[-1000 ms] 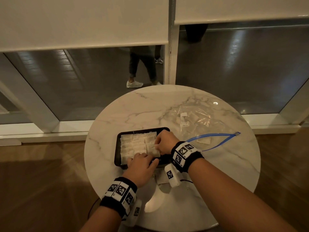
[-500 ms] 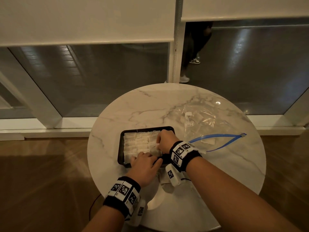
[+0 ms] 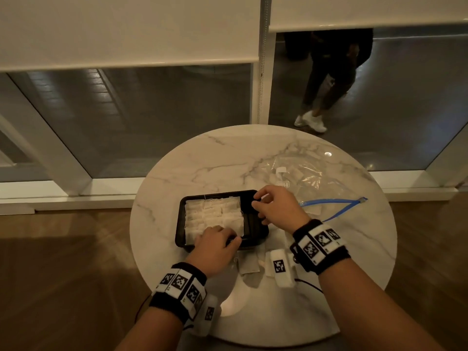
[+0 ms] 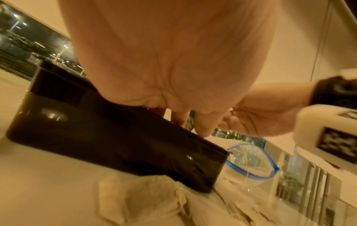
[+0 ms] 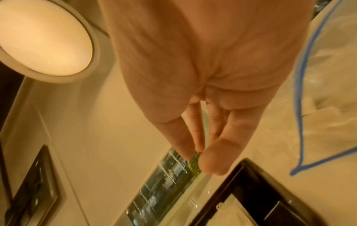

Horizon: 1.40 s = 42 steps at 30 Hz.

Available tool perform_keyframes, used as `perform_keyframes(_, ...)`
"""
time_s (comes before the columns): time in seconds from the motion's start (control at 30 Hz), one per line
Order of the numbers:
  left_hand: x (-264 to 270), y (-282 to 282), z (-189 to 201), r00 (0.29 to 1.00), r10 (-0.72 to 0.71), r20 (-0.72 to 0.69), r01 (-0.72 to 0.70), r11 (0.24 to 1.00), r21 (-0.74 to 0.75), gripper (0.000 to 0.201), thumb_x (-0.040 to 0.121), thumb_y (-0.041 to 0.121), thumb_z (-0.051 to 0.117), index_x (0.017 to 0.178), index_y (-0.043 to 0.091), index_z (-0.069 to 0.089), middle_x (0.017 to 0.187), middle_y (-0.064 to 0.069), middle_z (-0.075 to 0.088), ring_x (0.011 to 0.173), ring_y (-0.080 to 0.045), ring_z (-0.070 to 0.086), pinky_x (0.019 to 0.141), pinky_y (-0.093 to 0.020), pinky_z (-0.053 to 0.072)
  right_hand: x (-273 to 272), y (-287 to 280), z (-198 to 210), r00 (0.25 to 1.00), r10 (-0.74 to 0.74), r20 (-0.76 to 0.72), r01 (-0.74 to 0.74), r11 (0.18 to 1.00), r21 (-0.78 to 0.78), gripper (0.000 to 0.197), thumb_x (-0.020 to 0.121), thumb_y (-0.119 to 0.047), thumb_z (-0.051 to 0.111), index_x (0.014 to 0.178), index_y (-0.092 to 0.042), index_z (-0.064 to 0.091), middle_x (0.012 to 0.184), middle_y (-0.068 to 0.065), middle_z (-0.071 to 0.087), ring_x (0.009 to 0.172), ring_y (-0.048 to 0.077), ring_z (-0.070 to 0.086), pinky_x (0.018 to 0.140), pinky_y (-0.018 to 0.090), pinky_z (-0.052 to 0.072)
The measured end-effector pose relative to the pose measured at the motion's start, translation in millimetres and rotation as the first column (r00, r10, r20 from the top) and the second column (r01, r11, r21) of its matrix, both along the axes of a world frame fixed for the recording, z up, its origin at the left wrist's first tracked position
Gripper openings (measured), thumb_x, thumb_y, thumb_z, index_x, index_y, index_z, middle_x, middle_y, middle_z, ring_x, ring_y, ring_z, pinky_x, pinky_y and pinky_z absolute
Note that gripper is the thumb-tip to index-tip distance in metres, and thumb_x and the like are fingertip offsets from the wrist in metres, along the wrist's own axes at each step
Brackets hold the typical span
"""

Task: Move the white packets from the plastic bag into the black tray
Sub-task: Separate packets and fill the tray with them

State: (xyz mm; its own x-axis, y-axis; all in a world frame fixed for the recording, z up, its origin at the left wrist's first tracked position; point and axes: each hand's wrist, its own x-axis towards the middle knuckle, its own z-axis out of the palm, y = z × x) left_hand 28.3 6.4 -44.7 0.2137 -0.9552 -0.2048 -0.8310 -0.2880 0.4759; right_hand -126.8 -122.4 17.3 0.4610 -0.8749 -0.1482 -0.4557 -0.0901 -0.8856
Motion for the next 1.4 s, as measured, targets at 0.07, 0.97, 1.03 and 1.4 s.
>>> perform_keyframes(0.07,1.9,1.5,4.8,1.0,0.012,-0.001,-0.012,0.998,-0.065,0.032,0.1,0.05,0.045,0.118,0.031,0.064,0.116,0.005,0.06,0.115,-0.018,0.048,0.103,-0.046,0.04,-21.1,8.2,1.7,1.0,0.005,0.026,-0.005,1.0,0.02,0.005,0.091,-0.018,0.071,0.096,-0.017,0.068,0.08,0.008,0.071,0.07,0.019,0.07,0.054,0.027,0.056)
perform_keyframes(0.97,-57.1,7.7,5.0,0.955,-0.138,0.262,0.125,0.99,0.064,0.015,0.094,0.024,0.06,0.095,0.021,0.075,0.094,-0.001,0.07,0.089,-0.021,0.066,0.083,-0.037,0.058,-73.1,47.9,-53.0,0.891,0.148,-0.429,-0.164,0.986,0.0,0.04,0.077,-0.033,0.081,0.112,-0.03,0.062,0.091,-0.011,0.056,0.088,0.01,0.06,0.083,0.028,0.052)
perform_keyframes(1.03,-57.1,9.0,6.3,0.961,-0.122,0.247,0.116,0.993,0.038,0.014,0.095,0.026,0.059,0.092,0.022,0.073,0.092,0.001,0.069,0.086,-0.02,0.065,0.082,-0.036,0.057,-70.2,50.5,-51.0,0.911,0.156,-0.381,-0.174,0.985,-0.013,0.035,0.079,-0.031,0.079,0.11,-0.028,0.063,0.085,-0.012,0.055,0.079,0.006,0.057,0.076,0.024,0.049)
perform_keyframes(1.4,-49.7,12.8,4.0,0.963,-0.085,0.255,0.09,0.996,-0.01,0.017,0.092,0.032,0.063,0.108,0.027,0.068,0.105,0.005,0.067,0.094,-0.016,0.064,0.085,-0.034,0.057,-60.0,64.3,-40.6,0.895,0.258,-0.364,-0.309,0.947,-0.09,0.031,0.083,-0.023,0.075,0.113,-0.025,0.071,0.096,-0.009,0.068,0.087,0.009,0.064,0.078,0.022,0.052)
